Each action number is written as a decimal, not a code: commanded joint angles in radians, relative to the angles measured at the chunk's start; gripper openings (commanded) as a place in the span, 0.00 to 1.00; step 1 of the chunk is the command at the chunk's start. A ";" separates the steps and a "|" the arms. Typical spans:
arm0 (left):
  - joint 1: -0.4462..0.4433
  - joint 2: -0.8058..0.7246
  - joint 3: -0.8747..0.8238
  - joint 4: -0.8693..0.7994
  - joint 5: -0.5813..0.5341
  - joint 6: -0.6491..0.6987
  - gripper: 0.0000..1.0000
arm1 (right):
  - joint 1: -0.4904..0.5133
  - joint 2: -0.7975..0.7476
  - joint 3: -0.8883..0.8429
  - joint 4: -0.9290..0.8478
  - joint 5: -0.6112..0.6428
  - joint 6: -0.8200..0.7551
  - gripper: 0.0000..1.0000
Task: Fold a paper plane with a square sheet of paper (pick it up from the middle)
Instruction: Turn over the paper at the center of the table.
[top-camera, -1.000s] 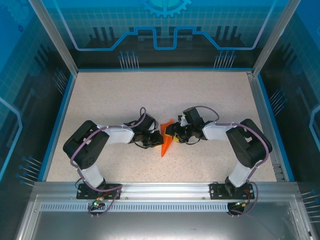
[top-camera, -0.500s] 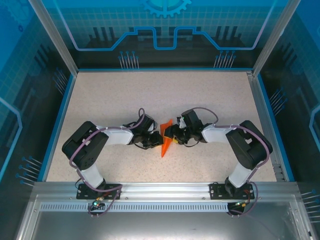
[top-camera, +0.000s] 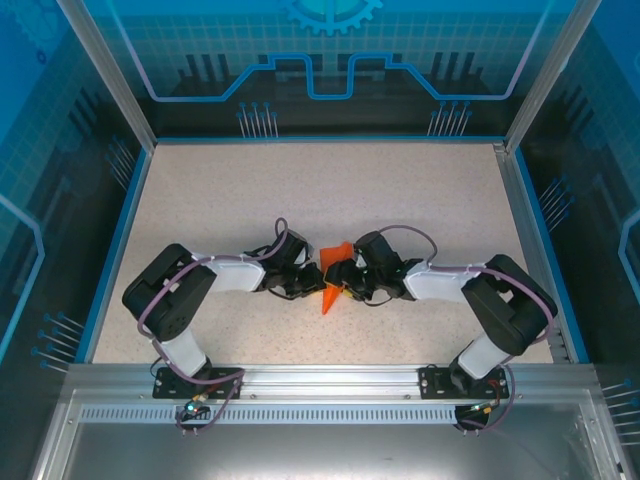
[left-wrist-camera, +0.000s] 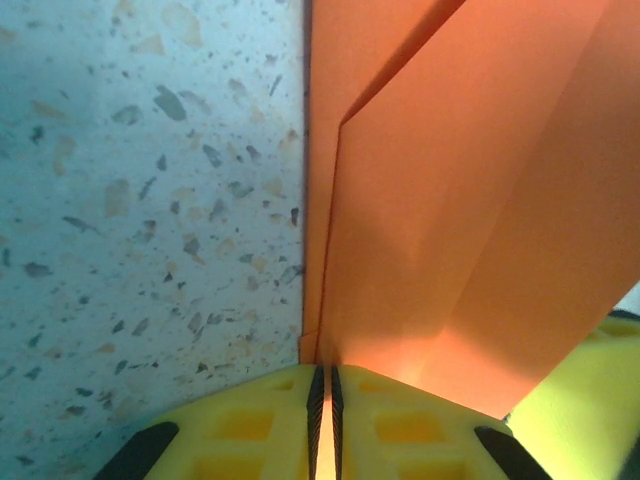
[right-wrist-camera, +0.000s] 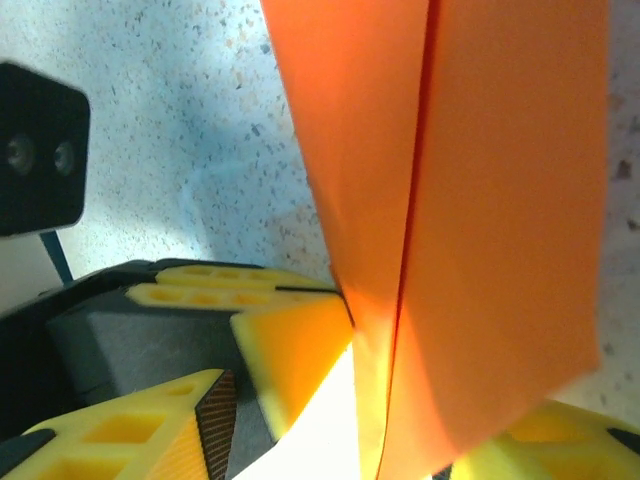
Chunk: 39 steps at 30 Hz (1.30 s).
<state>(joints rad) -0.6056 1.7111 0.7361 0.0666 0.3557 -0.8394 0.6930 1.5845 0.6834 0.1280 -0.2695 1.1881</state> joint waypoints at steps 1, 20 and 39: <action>0.001 -0.002 -0.031 -0.037 -0.017 -0.005 0.15 | -0.022 -0.011 0.051 -0.067 0.061 -0.086 0.52; 0.001 -0.017 -0.030 -0.025 -0.012 -0.022 0.15 | -0.079 0.193 0.130 0.054 -0.082 -0.259 0.28; 0.001 -0.269 -0.118 -0.034 -0.128 -0.018 0.25 | -0.086 0.047 0.313 -0.403 0.092 -0.583 0.02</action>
<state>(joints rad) -0.6056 1.5070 0.6369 0.0761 0.3042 -0.8654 0.6205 1.7161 0.9276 -0.0689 -0.2787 0.7364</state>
